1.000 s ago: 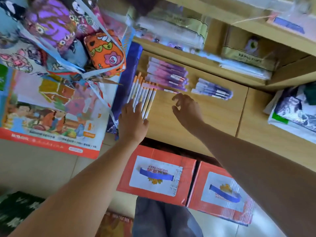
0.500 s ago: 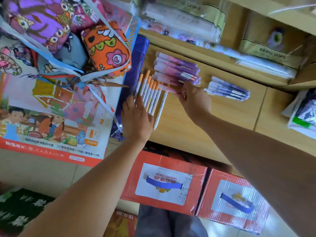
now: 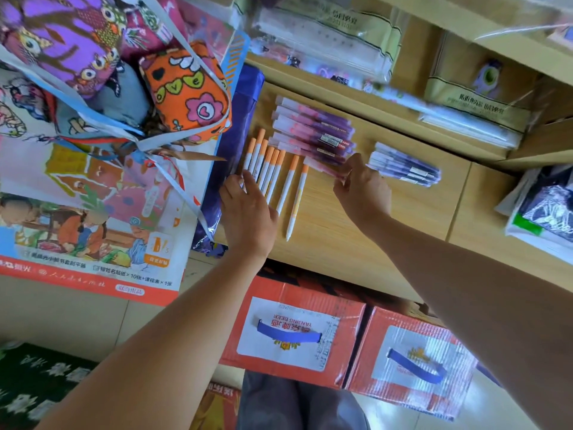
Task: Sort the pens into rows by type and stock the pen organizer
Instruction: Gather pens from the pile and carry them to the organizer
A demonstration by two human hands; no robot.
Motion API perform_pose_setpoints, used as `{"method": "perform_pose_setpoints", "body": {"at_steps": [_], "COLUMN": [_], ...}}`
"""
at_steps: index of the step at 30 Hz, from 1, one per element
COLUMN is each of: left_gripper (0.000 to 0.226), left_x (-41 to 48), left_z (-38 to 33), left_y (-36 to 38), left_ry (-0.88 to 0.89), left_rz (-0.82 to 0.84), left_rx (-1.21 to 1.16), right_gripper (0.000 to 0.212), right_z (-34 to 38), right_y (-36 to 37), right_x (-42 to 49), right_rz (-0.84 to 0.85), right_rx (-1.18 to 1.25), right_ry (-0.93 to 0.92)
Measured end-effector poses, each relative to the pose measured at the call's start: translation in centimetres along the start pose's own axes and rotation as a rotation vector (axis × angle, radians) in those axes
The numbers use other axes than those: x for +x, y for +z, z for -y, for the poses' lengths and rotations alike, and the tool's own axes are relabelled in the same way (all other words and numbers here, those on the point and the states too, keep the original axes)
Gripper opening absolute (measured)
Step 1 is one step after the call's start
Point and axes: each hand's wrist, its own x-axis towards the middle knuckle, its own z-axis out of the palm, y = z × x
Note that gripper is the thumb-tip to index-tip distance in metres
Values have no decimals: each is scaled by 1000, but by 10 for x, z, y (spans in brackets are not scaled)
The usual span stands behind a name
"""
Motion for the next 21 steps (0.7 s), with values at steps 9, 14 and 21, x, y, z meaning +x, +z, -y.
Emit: {"method": "perform_pose_setpoints", "body": {"at_steps": [9, 14, 21], "left_gripper": [57, 61, 69], "left_x": [0, 2, 4], "left_z": [6, 9, 10], "left_y": [9, 11, 11], "left_ry": [-27, -86, -162], "left_rz": [-32, -9, 74], "left_rx": [-112, -195, -170], "right_gripper": [46, 52, 38], "right_z": [34, 48, 42], "right_y": [26, 29, 23], "right_x": [-18, -15, -26], "right_rz": [144, 207, 277], "right_rx": [28, -31, -27], "right_ry": [30, 53, 37]}}
